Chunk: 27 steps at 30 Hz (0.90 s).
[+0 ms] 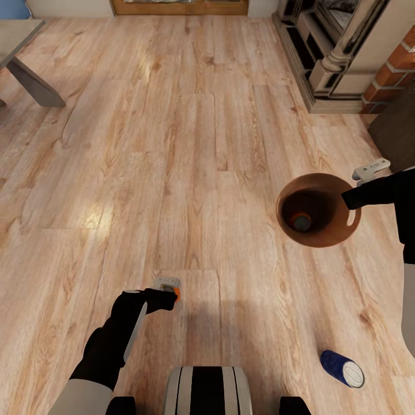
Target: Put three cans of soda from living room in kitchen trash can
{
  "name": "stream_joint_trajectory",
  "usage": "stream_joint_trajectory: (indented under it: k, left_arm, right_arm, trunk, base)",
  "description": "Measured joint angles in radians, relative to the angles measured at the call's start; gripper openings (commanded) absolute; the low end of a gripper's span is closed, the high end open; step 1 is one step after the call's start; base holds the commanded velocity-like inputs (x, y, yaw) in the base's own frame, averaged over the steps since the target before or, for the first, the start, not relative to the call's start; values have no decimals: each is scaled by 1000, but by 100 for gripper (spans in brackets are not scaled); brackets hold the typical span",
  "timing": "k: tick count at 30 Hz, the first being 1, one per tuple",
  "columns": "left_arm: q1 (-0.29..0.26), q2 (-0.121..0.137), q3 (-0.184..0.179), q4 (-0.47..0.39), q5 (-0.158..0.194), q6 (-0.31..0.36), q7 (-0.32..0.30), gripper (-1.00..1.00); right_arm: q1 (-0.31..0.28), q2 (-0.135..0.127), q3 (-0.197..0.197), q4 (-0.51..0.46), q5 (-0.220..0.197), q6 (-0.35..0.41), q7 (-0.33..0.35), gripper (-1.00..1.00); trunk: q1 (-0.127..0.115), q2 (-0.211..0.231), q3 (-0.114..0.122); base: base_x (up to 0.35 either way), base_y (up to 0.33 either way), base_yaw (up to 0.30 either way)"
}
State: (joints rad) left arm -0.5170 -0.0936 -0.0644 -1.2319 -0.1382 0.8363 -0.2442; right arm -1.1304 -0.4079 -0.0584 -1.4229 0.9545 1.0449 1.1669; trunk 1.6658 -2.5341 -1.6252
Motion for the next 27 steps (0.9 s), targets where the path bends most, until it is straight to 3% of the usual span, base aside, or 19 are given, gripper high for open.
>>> stream_joint_trajectory:
  k: [20,27]
  left_arm:
    - [0,0,0,-5,-1,2,-3,-100]
    - [0,1,0,-20,0,1,-4,-100]
  right_arm:
    - [2,0,-2,2,-1,0,0,-100]
    - [3,1,-2,3,1,-1,2,-100]
  trunk:
    - [-9,5,77]
    - [-9,5,77]
  base:
    - [0,0,0]
    - [-34,0,0]
